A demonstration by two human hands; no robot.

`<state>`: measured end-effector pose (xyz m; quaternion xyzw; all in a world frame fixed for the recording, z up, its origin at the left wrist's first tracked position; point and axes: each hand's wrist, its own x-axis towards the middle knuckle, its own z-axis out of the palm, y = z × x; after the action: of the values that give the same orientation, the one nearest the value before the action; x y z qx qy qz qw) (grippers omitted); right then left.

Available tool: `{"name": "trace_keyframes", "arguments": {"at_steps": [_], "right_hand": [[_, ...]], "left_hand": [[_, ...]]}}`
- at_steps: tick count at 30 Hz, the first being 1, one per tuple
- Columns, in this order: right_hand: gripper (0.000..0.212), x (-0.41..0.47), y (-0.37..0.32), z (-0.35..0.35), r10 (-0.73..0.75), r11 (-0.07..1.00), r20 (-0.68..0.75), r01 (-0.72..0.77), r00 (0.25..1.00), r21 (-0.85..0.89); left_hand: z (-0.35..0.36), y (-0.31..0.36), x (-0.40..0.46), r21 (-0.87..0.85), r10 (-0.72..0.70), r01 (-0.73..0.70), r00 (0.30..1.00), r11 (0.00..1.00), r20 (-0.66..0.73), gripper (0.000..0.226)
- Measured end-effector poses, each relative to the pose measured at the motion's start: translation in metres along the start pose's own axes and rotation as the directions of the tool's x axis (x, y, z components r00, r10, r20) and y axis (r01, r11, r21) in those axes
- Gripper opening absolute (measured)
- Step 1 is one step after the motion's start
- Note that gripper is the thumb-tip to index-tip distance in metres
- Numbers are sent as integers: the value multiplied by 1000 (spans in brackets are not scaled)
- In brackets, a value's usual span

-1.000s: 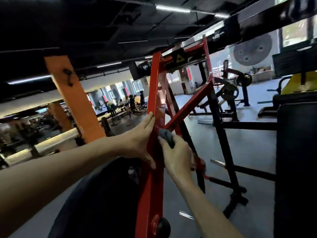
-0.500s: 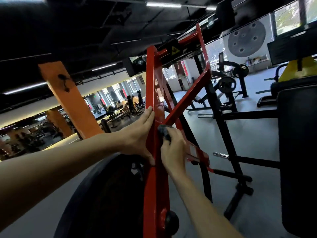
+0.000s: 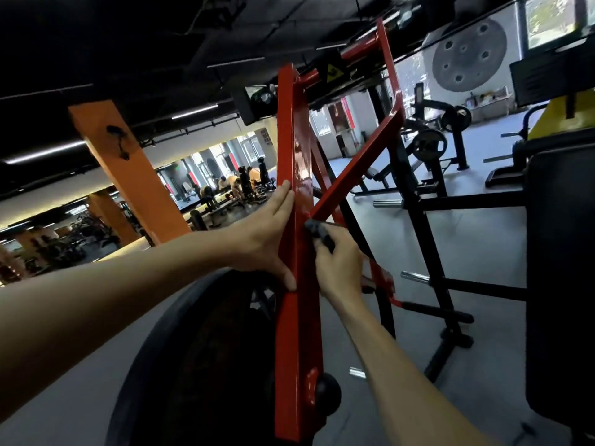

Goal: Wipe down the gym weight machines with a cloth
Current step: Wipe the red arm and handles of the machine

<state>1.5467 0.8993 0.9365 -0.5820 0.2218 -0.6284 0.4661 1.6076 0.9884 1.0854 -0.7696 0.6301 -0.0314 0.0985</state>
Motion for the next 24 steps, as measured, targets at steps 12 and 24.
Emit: {"name": "trace_keyframes", "arguments": {"at_steps": [12,24], "right_hand": [[46,-105,-9,-84,-132,971,541,217,831,-98],[46,-142,-19,-96,-127,901,672,368,730,-230]], "left_hand": [[53,20,-64,306,59,-67,998,950,36,143],[97,47,-114,456,-11,-50,991,888,130,159]]}}
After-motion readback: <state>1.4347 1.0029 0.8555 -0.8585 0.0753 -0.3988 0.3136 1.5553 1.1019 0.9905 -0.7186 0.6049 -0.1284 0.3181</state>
